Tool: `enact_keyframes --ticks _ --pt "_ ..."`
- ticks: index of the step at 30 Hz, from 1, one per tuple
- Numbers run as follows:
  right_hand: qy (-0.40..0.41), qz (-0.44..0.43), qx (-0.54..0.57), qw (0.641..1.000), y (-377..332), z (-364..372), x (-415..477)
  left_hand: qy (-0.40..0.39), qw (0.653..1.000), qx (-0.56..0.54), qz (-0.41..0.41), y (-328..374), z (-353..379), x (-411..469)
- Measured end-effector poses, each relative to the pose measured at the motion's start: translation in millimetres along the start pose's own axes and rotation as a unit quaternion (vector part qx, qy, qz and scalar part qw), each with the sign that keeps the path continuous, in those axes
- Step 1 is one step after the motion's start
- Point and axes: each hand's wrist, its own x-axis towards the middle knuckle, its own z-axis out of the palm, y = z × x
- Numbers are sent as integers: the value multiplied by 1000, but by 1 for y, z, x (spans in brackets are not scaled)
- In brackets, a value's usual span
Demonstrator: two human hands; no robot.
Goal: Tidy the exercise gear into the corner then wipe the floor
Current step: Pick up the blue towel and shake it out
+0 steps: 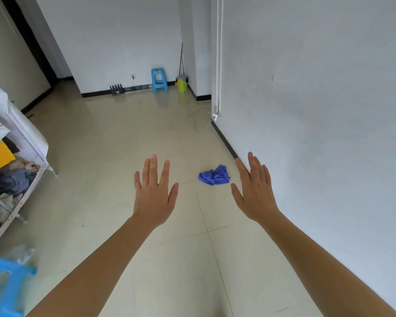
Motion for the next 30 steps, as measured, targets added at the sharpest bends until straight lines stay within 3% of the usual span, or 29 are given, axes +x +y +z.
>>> enact_keyframes --ticks 9,16,23,30 --pt "-55 2 20 998 25 95 222 -4 1000 15 -25 -64 49 189" --pt "-72 0 -5 997 39 204 368 -3 1000 3 -20 -143 138 343" --pt "-119 54 -70 989 86 284 500 -55 997 19 57 -199 222 539" --pt "-120 188 -102 969 172 333 564 -131 974 20 184 -170 321 706"
